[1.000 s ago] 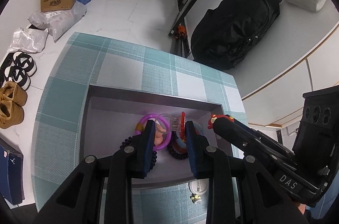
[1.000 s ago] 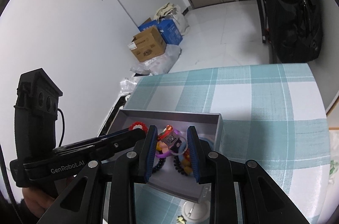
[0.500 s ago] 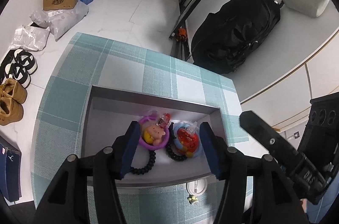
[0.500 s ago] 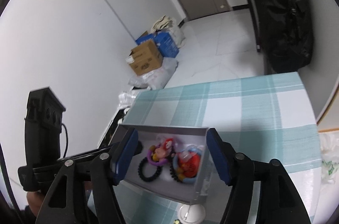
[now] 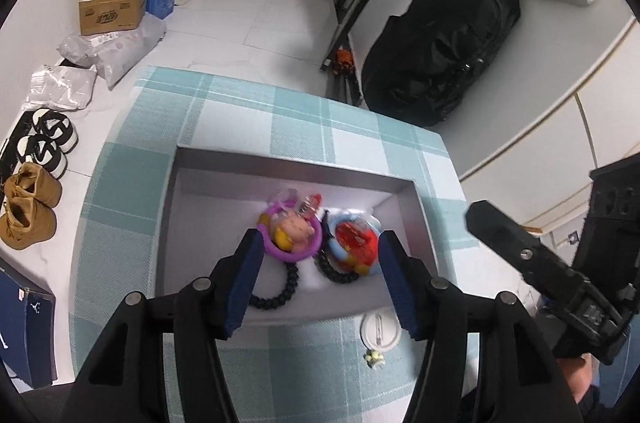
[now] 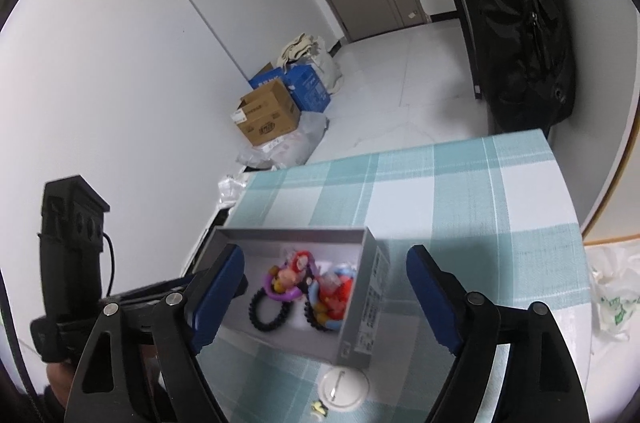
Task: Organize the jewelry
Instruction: 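Withdraw both grippers from the box over the white badge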
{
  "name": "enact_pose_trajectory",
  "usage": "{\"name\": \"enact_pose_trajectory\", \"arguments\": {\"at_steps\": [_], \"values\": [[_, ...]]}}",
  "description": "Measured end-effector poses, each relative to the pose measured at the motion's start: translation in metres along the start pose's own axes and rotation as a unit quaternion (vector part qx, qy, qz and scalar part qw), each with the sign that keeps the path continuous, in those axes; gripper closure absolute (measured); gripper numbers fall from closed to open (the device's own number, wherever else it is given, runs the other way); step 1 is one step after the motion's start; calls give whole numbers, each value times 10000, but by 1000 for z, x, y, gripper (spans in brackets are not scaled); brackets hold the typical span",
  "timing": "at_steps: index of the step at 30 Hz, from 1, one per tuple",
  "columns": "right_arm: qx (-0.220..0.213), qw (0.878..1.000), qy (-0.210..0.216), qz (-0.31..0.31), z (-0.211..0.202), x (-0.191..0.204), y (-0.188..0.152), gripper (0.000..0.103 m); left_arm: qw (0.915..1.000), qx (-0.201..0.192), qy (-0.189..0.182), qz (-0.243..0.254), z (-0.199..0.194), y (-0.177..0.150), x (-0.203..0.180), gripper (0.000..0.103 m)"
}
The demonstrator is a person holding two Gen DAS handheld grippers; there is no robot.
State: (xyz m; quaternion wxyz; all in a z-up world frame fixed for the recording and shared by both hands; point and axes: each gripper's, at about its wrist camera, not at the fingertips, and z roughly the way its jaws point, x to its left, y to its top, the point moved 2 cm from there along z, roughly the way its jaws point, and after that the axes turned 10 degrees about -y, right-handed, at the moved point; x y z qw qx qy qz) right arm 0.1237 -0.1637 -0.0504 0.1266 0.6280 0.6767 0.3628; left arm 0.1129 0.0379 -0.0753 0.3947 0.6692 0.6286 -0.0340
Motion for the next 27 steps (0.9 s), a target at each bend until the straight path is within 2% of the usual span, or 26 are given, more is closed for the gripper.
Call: {"name": "enact_pose_trajectory", "arguments": {"at_steps": [10,16,19,23,27], "values": [[83,9999,-119,-95,-11,-10,-16,19,9987,-33,-191,477,-3,-21,-20,49],[-9,9994,-209,-272,-23,-7,-23,18,9959,-58,-624,652,-13,-36,-35,49],[40,9994,-324,-118,-26,-15,-25,16,9947,78,-567,849,-8,-48,-44,49],[198,9985,-425,297,-28,-34,-28,15,9920,448,-493,1073,9,-64,-51,49],[242,9971,-556,454,-32,-46,-30,15,9901,764,-76,1178,28,-75,-48,49]]}}
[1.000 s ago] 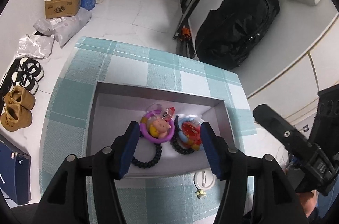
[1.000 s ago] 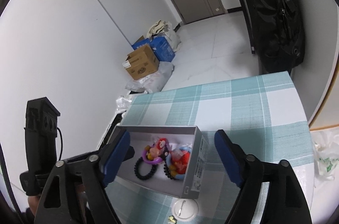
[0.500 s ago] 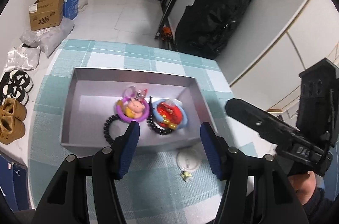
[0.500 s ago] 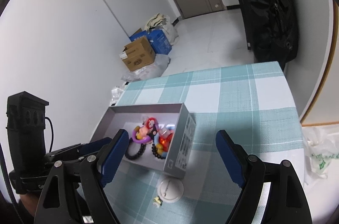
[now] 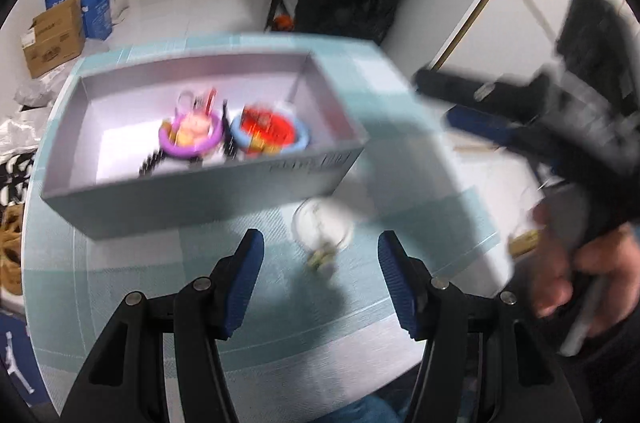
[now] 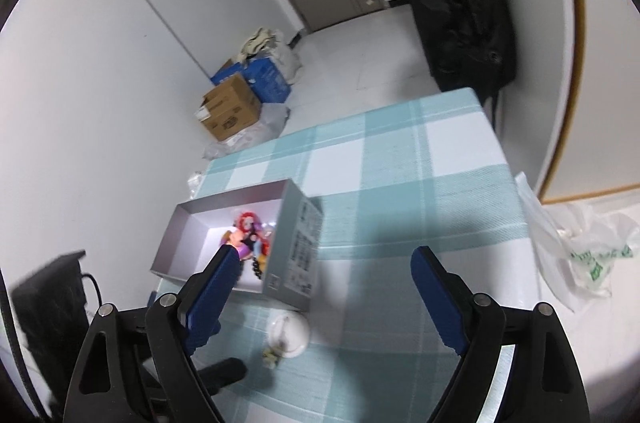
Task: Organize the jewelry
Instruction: 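Withdraw both grippers from the box over the white badge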
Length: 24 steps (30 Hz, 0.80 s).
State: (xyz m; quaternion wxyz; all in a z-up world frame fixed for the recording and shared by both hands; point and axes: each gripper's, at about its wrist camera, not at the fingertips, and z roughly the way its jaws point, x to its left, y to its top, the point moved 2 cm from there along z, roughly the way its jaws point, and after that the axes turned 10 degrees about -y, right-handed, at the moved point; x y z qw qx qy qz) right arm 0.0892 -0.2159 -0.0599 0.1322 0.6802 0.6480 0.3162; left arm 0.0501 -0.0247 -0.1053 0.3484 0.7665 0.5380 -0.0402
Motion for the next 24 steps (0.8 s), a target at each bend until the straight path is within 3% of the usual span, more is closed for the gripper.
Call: {"name": "enact_pose_trajectory", "arguments": {"at_steps": [7,8,11,14,24], "values": [[320,9991,-153,233,4,-18,-7,13,9993,226,197,200,19,-3,-5,49],[339,9990,-170,244,5,-19,-7,13,9991,252,259,239,22,-4,-6,54],[353,9988,-187,288,3,-23,-8,13,9985,297,374,280,22,-6,-6,84],[353,9986,-214,316,2,-26,-8,13,9985,315,310,331,20,-9,-5,90],[401,9984,-270,288,1,-28,-10,13,9987,314,247,313,17,-11,-6,91]]}}
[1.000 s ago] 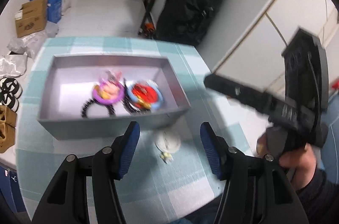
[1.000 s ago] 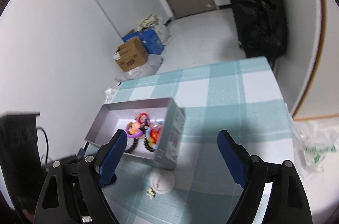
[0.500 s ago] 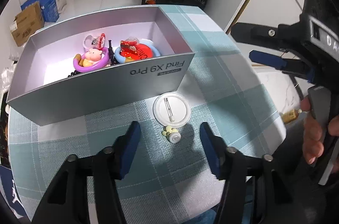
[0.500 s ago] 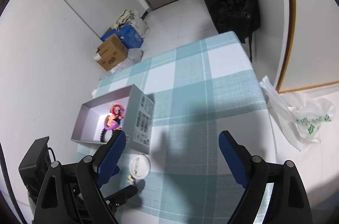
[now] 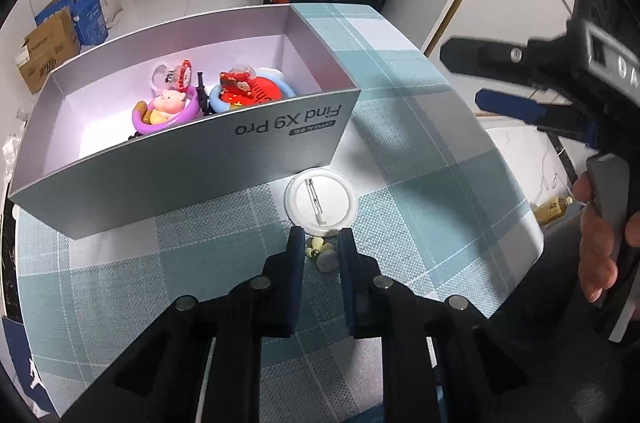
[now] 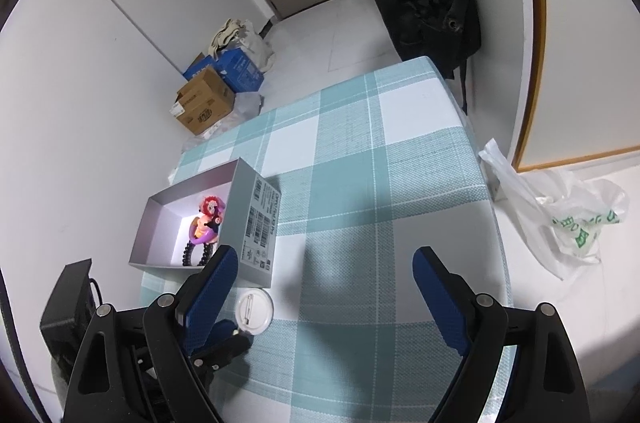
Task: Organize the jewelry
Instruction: 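Withdraw both grippers from the box over the white badge, then lower the right gripper onto the white round badge and grasp it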
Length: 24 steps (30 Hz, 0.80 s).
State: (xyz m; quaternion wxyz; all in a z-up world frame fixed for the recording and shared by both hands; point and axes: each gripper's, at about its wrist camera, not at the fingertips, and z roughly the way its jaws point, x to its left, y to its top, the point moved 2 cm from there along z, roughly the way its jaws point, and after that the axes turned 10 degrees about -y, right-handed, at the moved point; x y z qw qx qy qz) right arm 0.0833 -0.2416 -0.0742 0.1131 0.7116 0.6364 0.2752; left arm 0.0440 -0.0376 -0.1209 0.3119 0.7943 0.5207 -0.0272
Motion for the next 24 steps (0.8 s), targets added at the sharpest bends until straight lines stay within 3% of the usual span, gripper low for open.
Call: {"name": "enact_pose_trajectory", "arguments": {"at_steps": [4,10,15,20,24], "values": [[64,9999,-49,-80,3,2,-3,13,9996,-251,-111,-14,-12,6,0,91],[247,9993,-72,-271,11,12,-12,13,9948,-1010,-158,-2,-50,17,1,91],[419,9966,-75,-701,20,29,-25,15,9866,-1555,-209,-447,-80,25,22,91],[557,9886,-128,-1392,31,57,-43,28,9785,-1872,-294,-813,-93,31,40,91],[594,9815,-188,-1812,40,75,-54,32,9773,-1915,-268,-864,-94,32,43,91]]}}
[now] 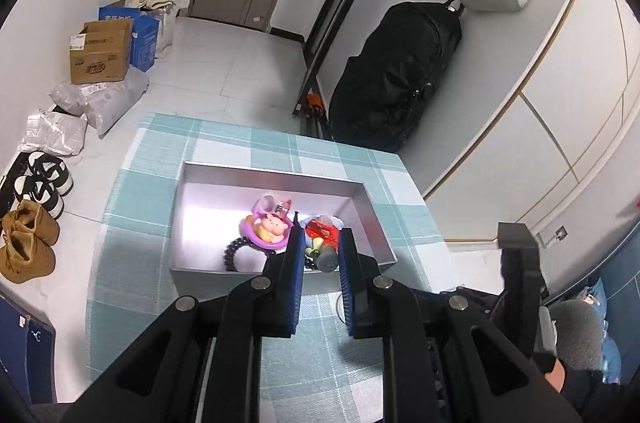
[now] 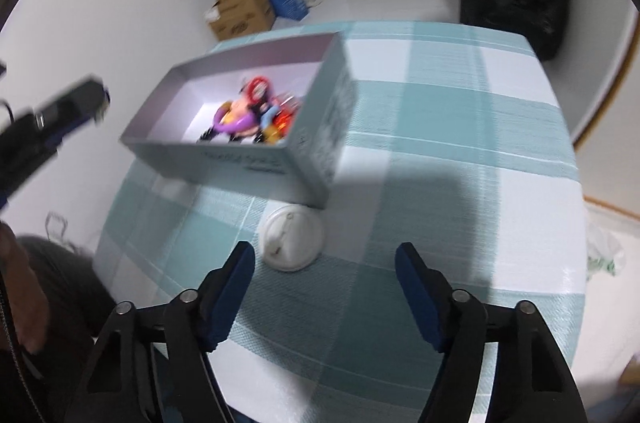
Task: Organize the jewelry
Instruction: 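Lower the right gripper onto the white round badge and grasp it, then carry the white badge into the box and open the right gripper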
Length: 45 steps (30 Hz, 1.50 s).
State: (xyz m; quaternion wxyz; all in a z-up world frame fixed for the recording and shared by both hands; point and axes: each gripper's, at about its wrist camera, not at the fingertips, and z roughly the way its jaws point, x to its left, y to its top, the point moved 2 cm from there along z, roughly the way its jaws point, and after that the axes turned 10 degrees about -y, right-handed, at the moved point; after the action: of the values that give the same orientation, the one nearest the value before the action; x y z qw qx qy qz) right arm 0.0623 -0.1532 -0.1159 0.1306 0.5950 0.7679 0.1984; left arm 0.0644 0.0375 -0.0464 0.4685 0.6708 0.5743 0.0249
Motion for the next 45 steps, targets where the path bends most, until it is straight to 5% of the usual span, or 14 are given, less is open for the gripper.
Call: {"name": "enact_pose_trajectory", "arguments": {"at_steps": [6,12,19,27,37,45], "values": [[-122,9985,-249,-480,6,21,0,34,10000,33,-45,-17,-3,0,4,91],[-271,9903,-685,-1182,8,44,-5,62,9999,41,-56,-147,-5,1,10,91],[-380,9837,-633,-1642,1,59,-13,62,9996,47,-92,-245,-5,2,12,91],[-662,9864,-15,-1507,-21,64,-9,62,9994,21,-25,-356,-5,3,18,91],[-1512,9769,523,-1415,-64,66,6,62,9967,6,-256,-766,-5,7,29,91],[-1980,9730,549,-1050,-86,63,27,62,9958,-14,-176,-893,5,14,33,91]]}}
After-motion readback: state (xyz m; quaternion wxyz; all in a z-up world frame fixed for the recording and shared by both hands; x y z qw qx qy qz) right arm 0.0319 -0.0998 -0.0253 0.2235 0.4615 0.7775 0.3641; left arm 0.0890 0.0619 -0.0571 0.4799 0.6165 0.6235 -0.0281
